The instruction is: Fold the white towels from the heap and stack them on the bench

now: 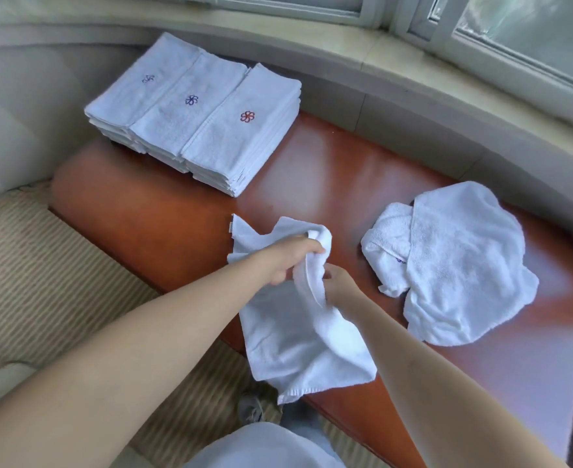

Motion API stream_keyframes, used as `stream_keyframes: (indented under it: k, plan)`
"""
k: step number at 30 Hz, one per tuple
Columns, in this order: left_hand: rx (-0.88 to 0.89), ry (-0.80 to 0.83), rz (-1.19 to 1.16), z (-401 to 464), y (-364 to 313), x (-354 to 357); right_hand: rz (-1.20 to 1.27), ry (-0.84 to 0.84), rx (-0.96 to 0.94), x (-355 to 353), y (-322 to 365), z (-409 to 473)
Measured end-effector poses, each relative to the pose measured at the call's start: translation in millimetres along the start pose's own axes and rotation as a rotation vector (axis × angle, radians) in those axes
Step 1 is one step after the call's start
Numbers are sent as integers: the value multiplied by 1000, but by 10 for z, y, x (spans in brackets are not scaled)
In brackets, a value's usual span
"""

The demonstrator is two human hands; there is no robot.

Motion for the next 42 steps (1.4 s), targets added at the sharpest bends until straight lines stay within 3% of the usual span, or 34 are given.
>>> stream_keyframes:
  k: [6,9,14,16,18,20,22,26,29,32,37,40,42]
  plan:
    - [193,87,-63,-311,-1014,692,313,-203,-31,-1004,240,-704]
    - [262,150,-146,-516,-1411,950,470,-358,-156,-1540,438,-1149]
    - [383,103,-361,-630,-1634,633,307,-596,-329,-1766,786,-1401]
    - [364,3,-435,-552,-1341,254,156,-551,-333,-1482,830,-1238]
    - [295,-204,-455,-412,-808,-242,-3,-367,-289,-1008,716,-947]
    - [171,-409,-306,-284,-153,-735,-106,-147,-185,-490,400,-683]
    - [-12,-517,-112,-235,523,-1103,-153,-44,-59,-182,-6,-502]
    - [-215,-565,58,-181,1403,-1477,-309,-47,109,-162,-548,-257]
    - [-339,-512,-34,-81,1767,-1394,-348,-109,164,-380,-701,-34]
    - [-338,-567,-86,59,1980,-1405,-348,-237,178,-627,-696,201]
    - [-332,-776,-148,140,2176,-1573,-256,-579,37,-1035,-341,536]
    - [-398,-852,-157,140,2321,-1697,-290,-460,259,-1034,-443,838]
    - [-427,-836,-180,160,2428,-1728,-362,-410,299,-1005,-461,932]
Point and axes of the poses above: each hand's wrist, its own z-axis towards the middle knuckle, its own x-axis out of the palm, y = z × x, the point moved 10 cm from there along z, towards the middle knuckle, and after that the axes turned 9 degrees about x, right-handed, at the moved point
